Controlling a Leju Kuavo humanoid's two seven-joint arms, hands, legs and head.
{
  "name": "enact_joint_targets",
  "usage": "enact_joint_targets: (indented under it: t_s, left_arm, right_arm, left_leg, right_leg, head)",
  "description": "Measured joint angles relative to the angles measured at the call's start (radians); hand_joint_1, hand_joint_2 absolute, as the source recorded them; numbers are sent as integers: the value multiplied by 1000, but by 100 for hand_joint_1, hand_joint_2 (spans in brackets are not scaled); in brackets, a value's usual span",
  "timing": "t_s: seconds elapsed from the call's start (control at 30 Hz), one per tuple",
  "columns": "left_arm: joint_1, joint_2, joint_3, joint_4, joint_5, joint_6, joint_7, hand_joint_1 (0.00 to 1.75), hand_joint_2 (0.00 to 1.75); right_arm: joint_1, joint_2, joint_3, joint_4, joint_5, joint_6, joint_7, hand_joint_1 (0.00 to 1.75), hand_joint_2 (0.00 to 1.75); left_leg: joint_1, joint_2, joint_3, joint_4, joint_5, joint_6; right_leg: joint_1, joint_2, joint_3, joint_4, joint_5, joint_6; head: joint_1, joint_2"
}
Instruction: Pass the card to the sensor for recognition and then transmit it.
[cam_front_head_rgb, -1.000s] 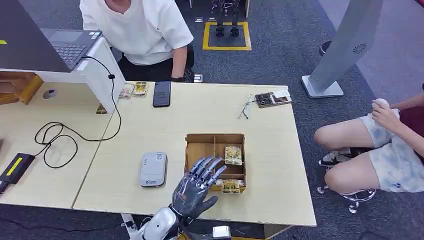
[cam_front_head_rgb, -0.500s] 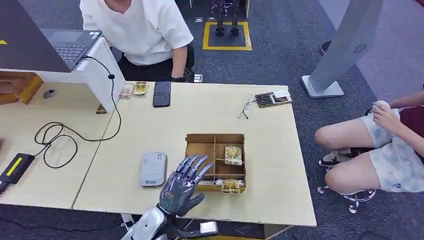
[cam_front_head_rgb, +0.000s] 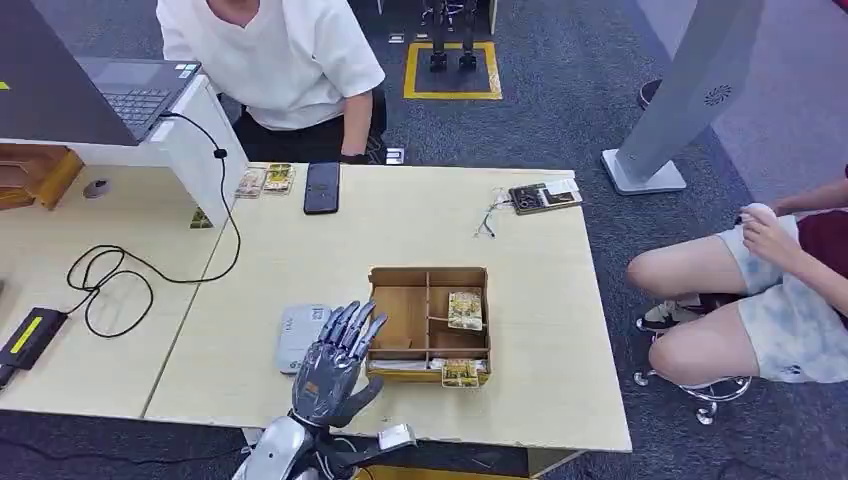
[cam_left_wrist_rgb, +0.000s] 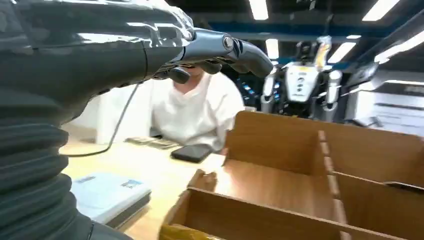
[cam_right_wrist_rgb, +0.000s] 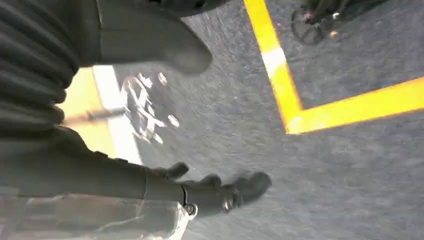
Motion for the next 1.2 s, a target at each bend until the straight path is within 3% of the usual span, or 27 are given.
enact_joint_targets:
  t_s: [0.07, 0.17, 0.23, 0.37, 0.47, 0.53, 0.67, 0.8, 1.0, 1.2]
  left_arm:
    - [-12, -12, 0, 7, 10, 0, -24, 0, 175]
    - [-36, -25, -4, 29, 34, 0, -56, 0, 175]
    - [-58, -38, -9, 50, 48, 0, -62, 0, 175]
    - [-49, -75, -13, 57, 124, 0, -124, 0, 175]
    - [7, -109, -13, 43, 165, 0, -153, 0, 175]
    - [28, -111, -8, 22, 216, 0, -181, 0, 175]
    - [62, -109, 19, -8, 481, 0, -220, 0, 175]
    - [89, -102, 29, -39, 553, 0, -220, 0, 175]
    - [127, -98, 73, -77, 596, 0, -216, 0, 175]
    - [109, -106, 168, -79, 639, 0, -297, 0, 175]
  right_arm:
    - [1, -11, 23, -18, 112, 135, -18, 0, 175]
    - [3, -55, 89, -33, 246, 222, -98, 0, 175]
    - [5, -93, 140, -38, 264, 247, -126, 0, 175]
    - [25, -144, 187, -45, 328, 229, -166, 0, 175]
    - [65, -210, 282, -40, 497, 204, -237, 0, 175]
    - [90, -256, 346, -24, 542, 195, -251, 0, 175]
    - [113, -311, 428, 15, 568, 170, -243, 0, 175]
    - [115, -328, 460, 42, 565, 140, -246, 0, 175]
    - [109, -333, 502, 79, 557, 123, -307, 0, 175]
    - [84, -325, 463, 55, 400, 186, -368, 0, 175]
  left_leg:
    - [-1, 0, 0, 0, 0, 0]
    - [-2, -1, 0, 1, 0, 0]
    - [-3, -1, 0, 1, 1, 2]
    - [-4, -1, 0, 2, 0, 3]
    - [-5, -1, 0, 2, -2, 5]
    - [-5, -3, -2, 2, -2, 5]
    - [-5, -2, -1, 1, -3, 5]
    - [-4, -2, -1, 1, -3, 5]
    - [-4, -2, 0, 1, -2, 4]
    - [-4, -1, 0, 1, -2, 4]
  right_leg:
    - [0, 0, 0, 0, 0, 0]
    - [-1, -1, 1, -1, 1, 2]
    - [-2, -1, 1, -1, 2, 3]
    - [-3, -1, 1, -1, 2, 3]
    - [-5, -1, 1, -2, 1, 4]
    - [-5, -2, 0, -2, -1, 6]
    - [-6, -2, 1, -2, -1, 5]
    - [-5, -2, 1, -1, -1, 5]
    - [-5, -2, 1, -1, -1, 5]
    - [-5, -2, 1, -1, -1, 5]
  head:
    - [1, 0]
    - [1, 0]
    - [1, 0]
    - [1, 0]
    - [1, 0]
    - [0, 0]
    - [1, 0]
    - [2, 0]
    - [1, 0]
    - [2, 0]
